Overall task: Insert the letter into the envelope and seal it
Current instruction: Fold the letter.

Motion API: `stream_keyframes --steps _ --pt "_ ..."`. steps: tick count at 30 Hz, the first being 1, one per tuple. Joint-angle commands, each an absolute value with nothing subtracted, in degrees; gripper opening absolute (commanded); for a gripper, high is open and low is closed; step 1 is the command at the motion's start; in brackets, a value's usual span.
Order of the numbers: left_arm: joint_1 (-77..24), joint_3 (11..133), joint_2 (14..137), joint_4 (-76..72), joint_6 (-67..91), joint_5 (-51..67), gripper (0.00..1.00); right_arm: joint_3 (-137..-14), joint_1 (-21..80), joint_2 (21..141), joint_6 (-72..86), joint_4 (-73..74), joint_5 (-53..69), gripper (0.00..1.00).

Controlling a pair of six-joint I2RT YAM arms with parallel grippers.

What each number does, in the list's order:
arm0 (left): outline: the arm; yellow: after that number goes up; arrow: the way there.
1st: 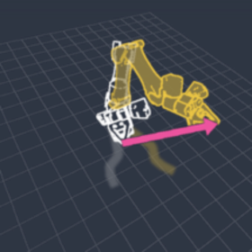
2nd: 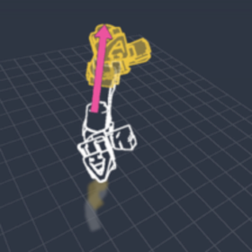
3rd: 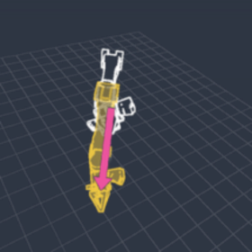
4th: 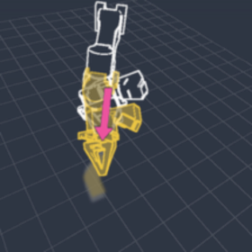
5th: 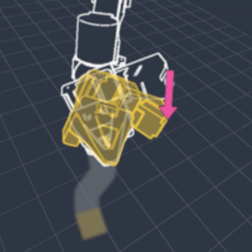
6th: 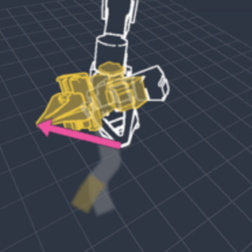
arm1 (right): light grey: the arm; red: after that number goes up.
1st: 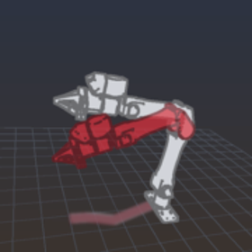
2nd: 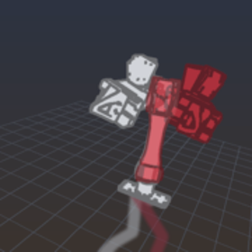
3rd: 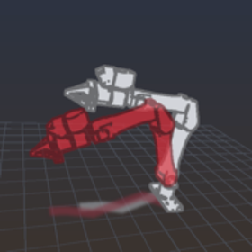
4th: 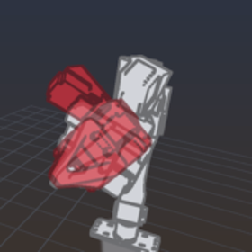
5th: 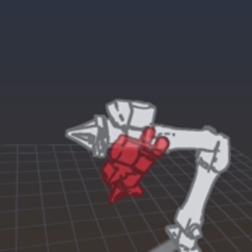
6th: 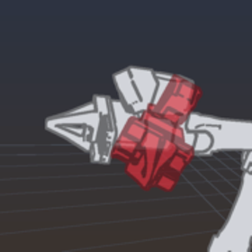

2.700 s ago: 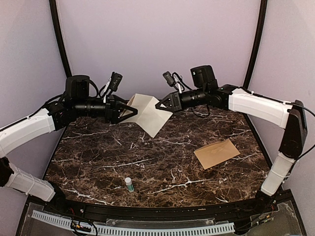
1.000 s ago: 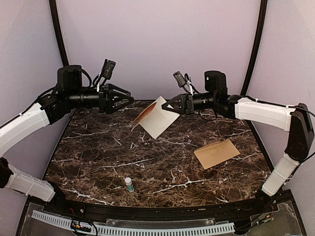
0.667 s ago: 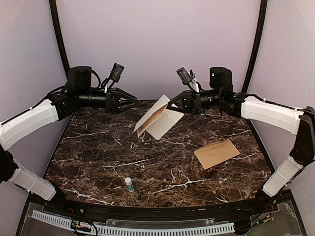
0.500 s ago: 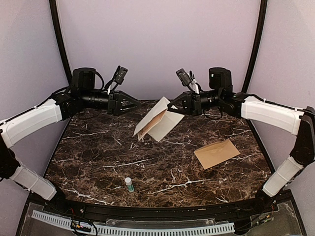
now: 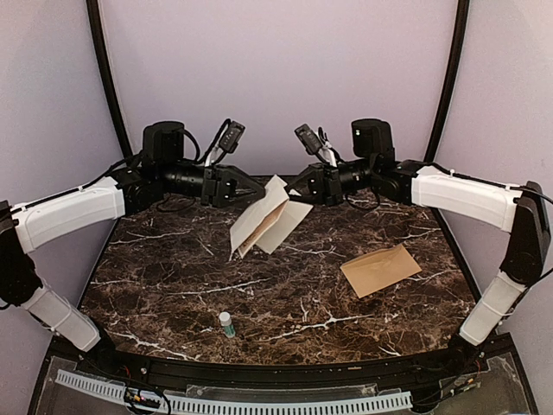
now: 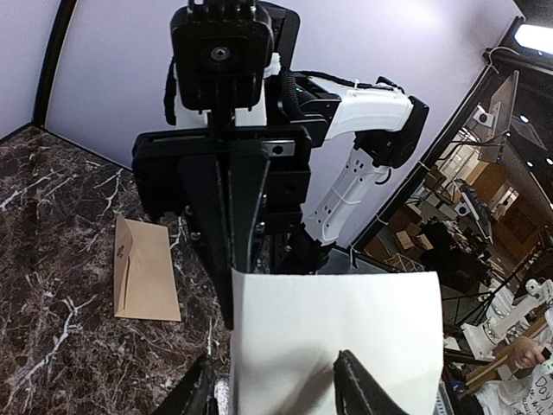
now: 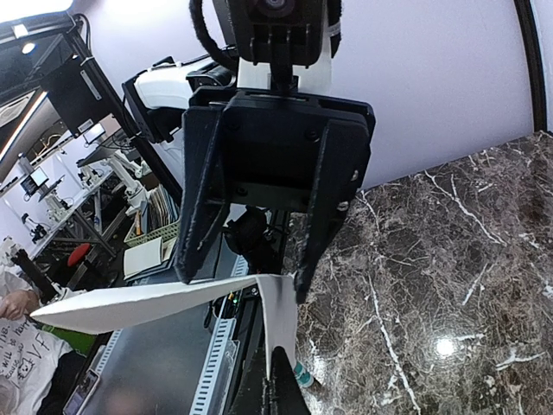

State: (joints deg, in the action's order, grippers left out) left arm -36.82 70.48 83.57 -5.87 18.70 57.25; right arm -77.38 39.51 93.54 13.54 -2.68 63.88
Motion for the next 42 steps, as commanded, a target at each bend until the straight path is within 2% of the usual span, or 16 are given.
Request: stream_keyframes --steps 1,8,10,13,19,24,42 --pt "-37.47 70.15 83.59 -10.39 20.97 61.1 0.4 -79.86 40.15 94.78 12.66 -2.81 64.99 0.0" --pt "-37.78 69.92 84.48 -11.42 22.04 62.06 0.21 -80.33 40.41 95.0 12.5 -2.56 65.21 0.0" --pt "-37.77 69.81 84.61 -11.91 22.46 62.36 0.2 -80.33 40.42 95.0 12.32 -2.26 65.14 0.0" --pt "-37.87 69.83 84.99 -12.14 22.82 63.02 0.19 -80.46 40.51 95.0 11.95 -1.6 64.97 0.0" --pt "-37.88 70.08 85.51 -10.65 21.94 61.49 0.31 -80.68 40.6 94.76 11.16 -0.57 64.54 0.0" --pt "-37.88 70.42 85.37 -9.14 20.46 59.81 0.33 -80.69 40.56 94.87 10.64 -0.22 63.88 0.0" --pt "-37.97 70.32 85.69 -8.18 19.51 59.43 0.1 -80.88 40.67 95.17 10.2 1.58 63.73 0.0"
